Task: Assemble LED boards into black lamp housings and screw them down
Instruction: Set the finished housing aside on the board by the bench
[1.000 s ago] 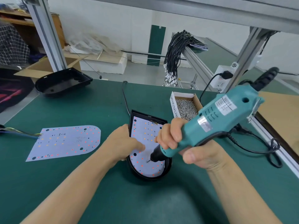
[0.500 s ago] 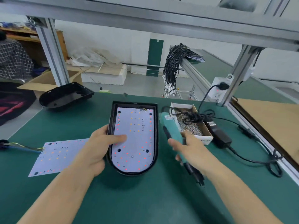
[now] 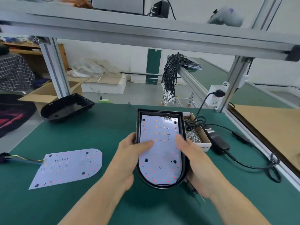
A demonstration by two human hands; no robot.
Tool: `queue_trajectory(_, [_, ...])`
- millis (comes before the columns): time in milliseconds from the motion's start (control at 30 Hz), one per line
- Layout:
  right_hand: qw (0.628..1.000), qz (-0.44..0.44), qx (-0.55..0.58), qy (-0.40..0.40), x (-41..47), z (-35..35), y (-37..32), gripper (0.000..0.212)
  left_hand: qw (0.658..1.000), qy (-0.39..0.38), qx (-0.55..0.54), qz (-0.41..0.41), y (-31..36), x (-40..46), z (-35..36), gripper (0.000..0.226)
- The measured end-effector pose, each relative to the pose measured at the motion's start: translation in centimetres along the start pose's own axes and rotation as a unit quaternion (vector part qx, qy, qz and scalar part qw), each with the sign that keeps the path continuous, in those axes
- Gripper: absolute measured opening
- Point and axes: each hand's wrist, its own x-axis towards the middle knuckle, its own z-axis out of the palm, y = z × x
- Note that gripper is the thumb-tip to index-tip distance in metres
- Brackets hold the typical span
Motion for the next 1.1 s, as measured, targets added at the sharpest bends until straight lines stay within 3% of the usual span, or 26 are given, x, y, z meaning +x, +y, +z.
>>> queue_trajectory(100, [0.999, -0.003, -0.006, 0.043, -1.2, -0.8, -0.4, 0.029, 0.982, -0.113, -0.090, -0.119, 1.1, 0.4, 1.2, 0.068])
queue_trajectory(167, [0.999, 0.011, -0.013, 0.039, -2.3, -1.8, -0.9, 0.027, 0.973, -0.090, -0.132, -0.166, 2.0, 2.2, 1.5, 0.077])
queue_trajectory(233, [1.000, 0.026, -0.014, -0.009, -3.8, -3.1, -1.6, 0.033, 0.962, -0.041, -0.204, -0.175, 2.6, 5.0, 1.7, 0.065])
queue_trajectory(300, [0.998, 0.049, -0.024, -0.042, -5.5, -4.8, -2.4, 0.041, 0.923, -0.025, -0.342, -0.175, 3.3, 7.6, 2.1, 0.054])
queue_trajectory(367, [0.997, 0.069, -0.023, -0.036, -7.1, -7.0, -3.3, 0.049, 0.917, 0.032, -0.373, -0.138, 3.8, 10.5, 2.1, 0.038])
queue_trajectory(433, [0.997, 0.076, -0.016, 0.018, -8.5, -9.2, -3.8, 0.049, 0.946, 0.067, -0.303, -0.095, 4.2, 12.7, 1.9, 0.019])
queue_trajectory(500, [0.993, 0.063, -0.012, 0.095, -9.4, -11.1, -4.2, 0.045, 0.978, 0.095, -0.180, -0.047, 4.2, 13.8, 2.6, 0.015])
queue_trajectory(567, [0.984, 0.046, -0.014, 0.173, -9.2, -13.0, -4.0, 0.045, 0.994, 0.095, -0.045, 0.021, 3.8, 13.3, 4.6, 0.023])
queue_trajectory(667, [0.958, 0.019, -0.034, 0.285, -7.9, -14.3, -4.1, 0.036, 0.979, 0.051, 0.134, 0.146, 2.4, 10.4, 8.4, 0.049])
queue_trajectory(767, [0.941, -0.005, -0.028, 0.337, -6.4, -14.9, -4.9, 0.012, 0.926, 0.020, 0.286, 0.245, 0.5, 6.5, 11.9, 0.052])
queue_trajectory(800, [0.939, -0.010, -0.019, 0.344, -5.9, -14.9, -5.3, 0.014, 0.903, 0.006, 0.328, 0.276, -0.1, 5.3, 13.0, 0.052])
queue_trajectory(900, [0.940, -0.011, -0.014, 0.341, -5.0, -15.1, -6.3, 0.047, 0.811, -0.039, 0.455, 0.365, -2.1, 3.0, 16.0, 0.058])
queue_trajectory(1000, [0.934, -0.033, -0.035, 0.355, -5.4, -15.1, -7.7, 0.059, 0.648, -0.062, 0.651, 0.391, -3.5, 2.0, 18.8, 0.071])
queue_trajectory(1033, [0.932, -0.037, -0.038, 0.359, -5.8, -15.2, -8.1, 0.067, 0.618, -0.076, 0.674, 0.398, -3.6, 1.8, 19.6, 0.074])
queue_trajectory(1100, [0.928, -0.044, -0.032, 0.368, -6.7, -16.1, -8.9, 0.074, 0.604, -0.115, 0.664, 0.425, -4.1, 1.7, 20.8, 0.078])
